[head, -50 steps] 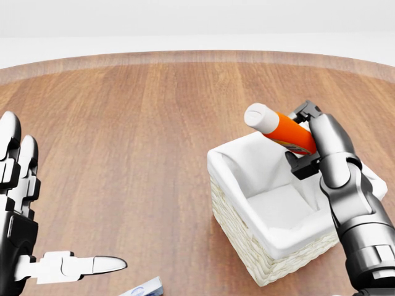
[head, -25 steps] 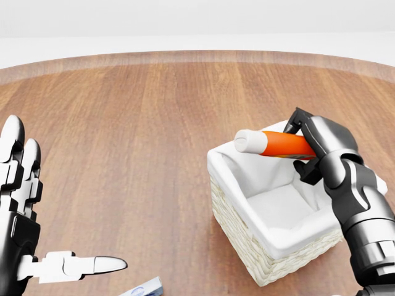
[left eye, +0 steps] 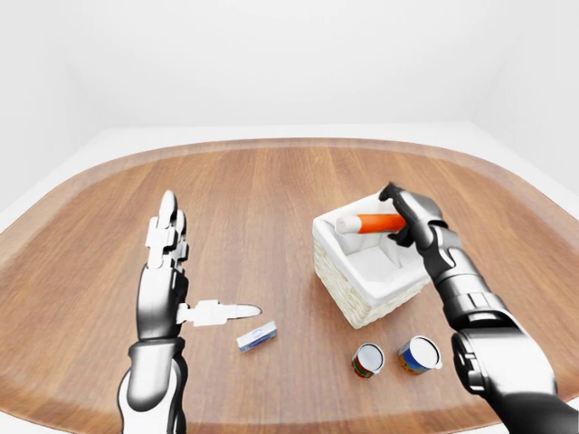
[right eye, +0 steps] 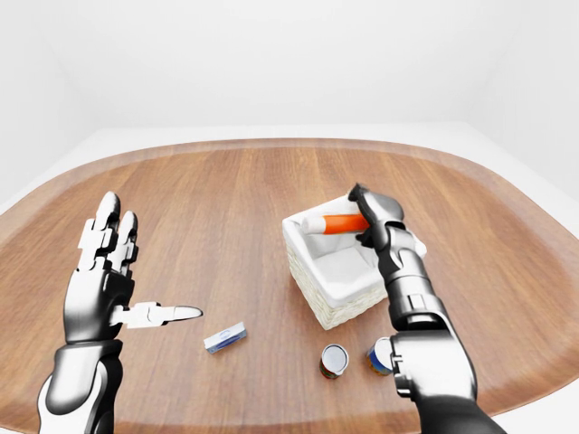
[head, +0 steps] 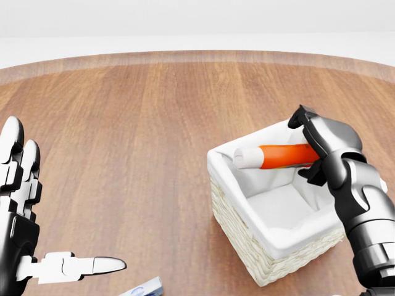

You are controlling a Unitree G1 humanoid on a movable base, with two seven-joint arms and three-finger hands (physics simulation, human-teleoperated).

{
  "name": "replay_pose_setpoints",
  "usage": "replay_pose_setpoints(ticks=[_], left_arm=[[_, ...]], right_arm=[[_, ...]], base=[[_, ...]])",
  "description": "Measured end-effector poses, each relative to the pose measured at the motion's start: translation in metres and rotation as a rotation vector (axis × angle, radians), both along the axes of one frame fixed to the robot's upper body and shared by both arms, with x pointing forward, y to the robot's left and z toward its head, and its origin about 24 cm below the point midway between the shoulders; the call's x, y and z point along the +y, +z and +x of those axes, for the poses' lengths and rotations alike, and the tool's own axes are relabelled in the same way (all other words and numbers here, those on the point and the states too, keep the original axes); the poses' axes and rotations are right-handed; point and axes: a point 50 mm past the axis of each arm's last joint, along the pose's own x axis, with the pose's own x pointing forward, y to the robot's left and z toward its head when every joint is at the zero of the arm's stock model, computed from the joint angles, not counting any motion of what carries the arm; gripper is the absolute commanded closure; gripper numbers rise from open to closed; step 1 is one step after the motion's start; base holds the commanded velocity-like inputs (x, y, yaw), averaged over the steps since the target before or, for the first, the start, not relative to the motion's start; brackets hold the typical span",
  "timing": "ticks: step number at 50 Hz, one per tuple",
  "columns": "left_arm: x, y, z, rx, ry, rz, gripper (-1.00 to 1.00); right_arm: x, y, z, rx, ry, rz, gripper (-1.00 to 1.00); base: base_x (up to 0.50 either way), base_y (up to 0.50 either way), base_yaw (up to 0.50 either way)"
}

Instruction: Pick up the ketchup, and put it in the basket.

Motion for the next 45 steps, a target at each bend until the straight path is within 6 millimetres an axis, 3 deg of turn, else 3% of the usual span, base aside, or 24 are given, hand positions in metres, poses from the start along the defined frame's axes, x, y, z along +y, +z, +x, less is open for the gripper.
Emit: replay_pose_setpoints(ticks=[34,39,45], left_arm=[[0.000,0.002,0.000,-0.006,-0.001,0.005,-1.00],[0.000,0.002,-0.001,-0.008,0.000,0.005,-1.00],[0.001,0.002,-0.001,-0.009,0.002,0.006,-1.00]], right_arm=[[-0.001,0.020,0.000,-0.058,-0.002,0.022,-1.00],[0.001,0.038,-0.005,-0.094,0.012,0.025,-1.00],[0.008,0.077,-0.026,-0.162,0.060,0.024,-1.00]], base=[[0.00,0.00,0.00],[0.00,0.00,0.00],[0.00,0.00,0.00]])
